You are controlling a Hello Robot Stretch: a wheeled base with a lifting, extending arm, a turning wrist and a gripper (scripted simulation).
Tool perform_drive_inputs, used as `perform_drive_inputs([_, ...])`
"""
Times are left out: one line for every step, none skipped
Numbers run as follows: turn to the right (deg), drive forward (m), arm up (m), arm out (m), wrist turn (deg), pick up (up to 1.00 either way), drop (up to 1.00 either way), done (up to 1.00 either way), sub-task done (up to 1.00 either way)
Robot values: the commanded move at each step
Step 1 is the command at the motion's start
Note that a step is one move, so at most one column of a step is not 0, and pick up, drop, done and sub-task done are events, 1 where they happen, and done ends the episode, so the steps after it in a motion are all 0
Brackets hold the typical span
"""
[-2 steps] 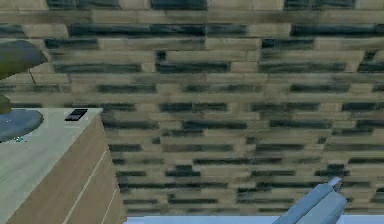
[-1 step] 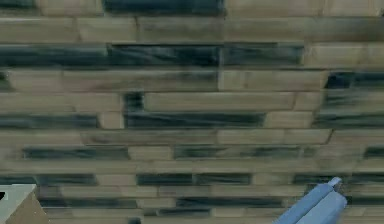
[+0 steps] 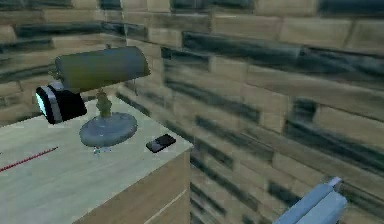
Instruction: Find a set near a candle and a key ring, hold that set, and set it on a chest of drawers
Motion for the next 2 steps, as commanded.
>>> perform_drive_inputs([-45.0,0.00,0.00,0.00,0.0,0.00,0.00,0.00,0.00])
perform_drive_inputs([-45.0,0.00,0.00,0.00,0.0,0.00,0.00,0.00,0.00])
